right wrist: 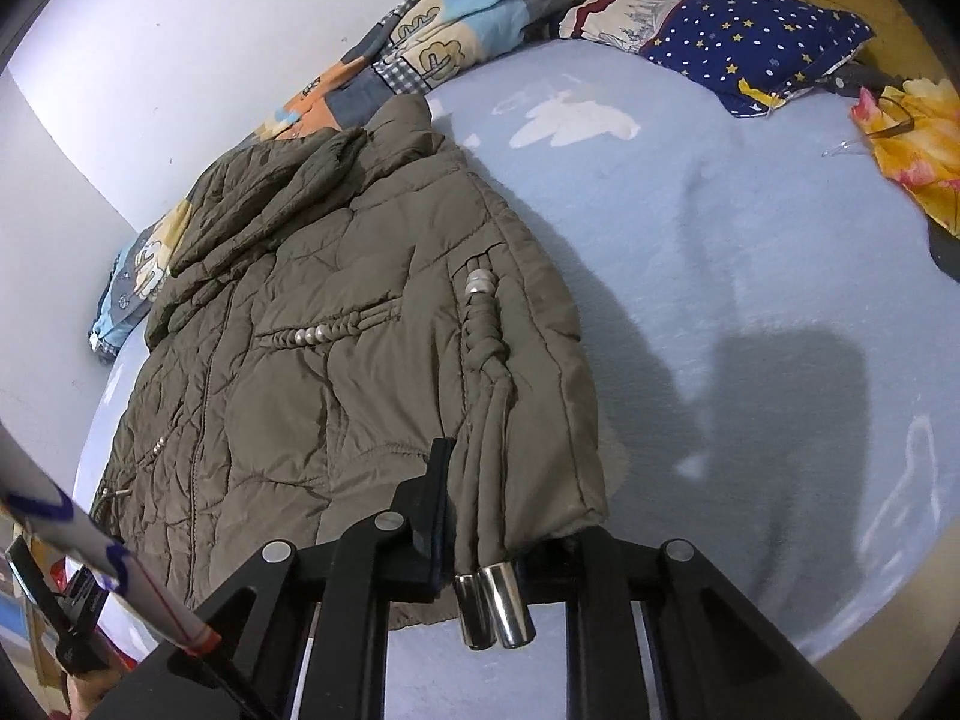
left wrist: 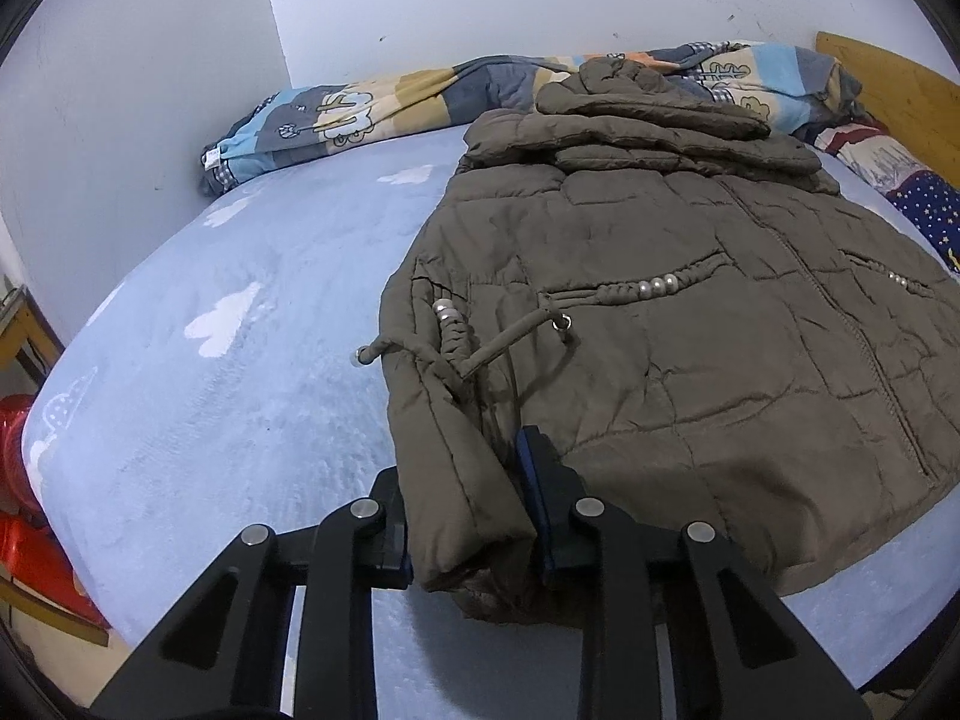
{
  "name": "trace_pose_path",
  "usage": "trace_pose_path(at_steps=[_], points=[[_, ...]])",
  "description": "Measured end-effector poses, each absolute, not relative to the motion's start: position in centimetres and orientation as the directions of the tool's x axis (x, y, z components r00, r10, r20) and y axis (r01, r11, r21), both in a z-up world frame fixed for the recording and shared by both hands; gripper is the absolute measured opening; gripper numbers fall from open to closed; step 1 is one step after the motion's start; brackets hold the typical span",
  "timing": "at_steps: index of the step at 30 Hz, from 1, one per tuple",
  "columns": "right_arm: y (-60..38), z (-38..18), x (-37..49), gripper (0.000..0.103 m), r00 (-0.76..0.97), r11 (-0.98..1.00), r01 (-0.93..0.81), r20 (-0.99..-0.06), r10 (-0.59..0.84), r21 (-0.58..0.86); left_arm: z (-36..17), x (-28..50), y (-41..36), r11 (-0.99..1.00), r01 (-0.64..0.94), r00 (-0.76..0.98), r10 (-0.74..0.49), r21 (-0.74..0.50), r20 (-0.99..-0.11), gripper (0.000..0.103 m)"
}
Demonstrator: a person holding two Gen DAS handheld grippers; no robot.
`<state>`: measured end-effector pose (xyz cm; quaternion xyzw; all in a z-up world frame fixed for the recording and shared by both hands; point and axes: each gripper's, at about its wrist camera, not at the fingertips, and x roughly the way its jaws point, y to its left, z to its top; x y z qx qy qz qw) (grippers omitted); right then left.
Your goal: Fold large clothes
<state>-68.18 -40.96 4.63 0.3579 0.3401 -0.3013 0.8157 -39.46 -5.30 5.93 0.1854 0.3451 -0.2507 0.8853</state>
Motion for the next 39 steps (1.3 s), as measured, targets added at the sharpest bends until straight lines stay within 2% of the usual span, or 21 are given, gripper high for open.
trace_pose_path(at_steps=[4, 12, 14, 18, 20, 26, 30, 36, 39], points=[[-41.3, 4.2, -68.0, 0.019, 0.599, 0.553, 0.727, -0.769, -0.223, 0.406, 5.8, -39.3, -5.4, 0.807, 0.569, 0.636, -0.311, 0.157, -0.706, 0.027], [-42.7, 2.0, -67.6, 0.039, 0.577, 0.489, 0.755, -0.796, -0.181, 0.437, 5.5, -39.1, -5.5, 0.808, 0.566, 0.637, -0.305, 0.161, -0.708, 0.030], [-42.9, 1.5, -67.4, 0.051, 0.580, 0.471, 0.756, -0.798, -0.161, 0.454, 5.4, -39.0, -5.4, 0.809, 0.565, 0.637, -0.303, 0.162, -0.709, 0.030], [-43.0, 1.1, -66.8, 0.065, 0.590, 0.470, 0.746, -0.795, -0.138, 0.472, 5.2, -39.0, -5.4, 0.810, 0.563, 0.637, -0.300, 0.164, -0.710, 0.031], [-42.7, 1.2, -66.2, 0.076, 0.591, 0.489, 0.737, -0.796, -0.133, 0.466, 5.1, -39.0, -5.5, 0.810, 0.562, 0.638, -0.298, 0.166, -0.710, 0.031], [-42.5, 1.2, -64.8, 0.095, 0.585, 0.514, 0.723, -0.805, -0.099, 0.462, 5.0, -38.9, -5.4, 0.813, 0.560, 0.637, -0.296, 0.163, -0.712, 0.034], [-42.3, 1.3, -64.6, 0.100, 0.597, 0.515, 0.711, -0.798, -0.083, 0.479, 4.9, -38.7, -5.4, 0.815, 0.557, 0.636, -0.293, 0.162, -0.714, 0.035], [-44.0, 0.2, -67.6, 0.099, 0.733, 0.303, 0.660, -0.678, -0.061, 0.687, 4.9, -38.7, -5.3, 0.818, 0.554, 0.634, -0.293, 0.156, -0.715, 0.037], [-44.4, 0.0, -68.4, 0.091, 0.746, 0.268, 0.654, -0.663, -0.069, 0.708, 4.8, -38.5, -5.2, 0.824, 0.547, 0.632, -0.291, 0.148, -0.718, 0.039]])
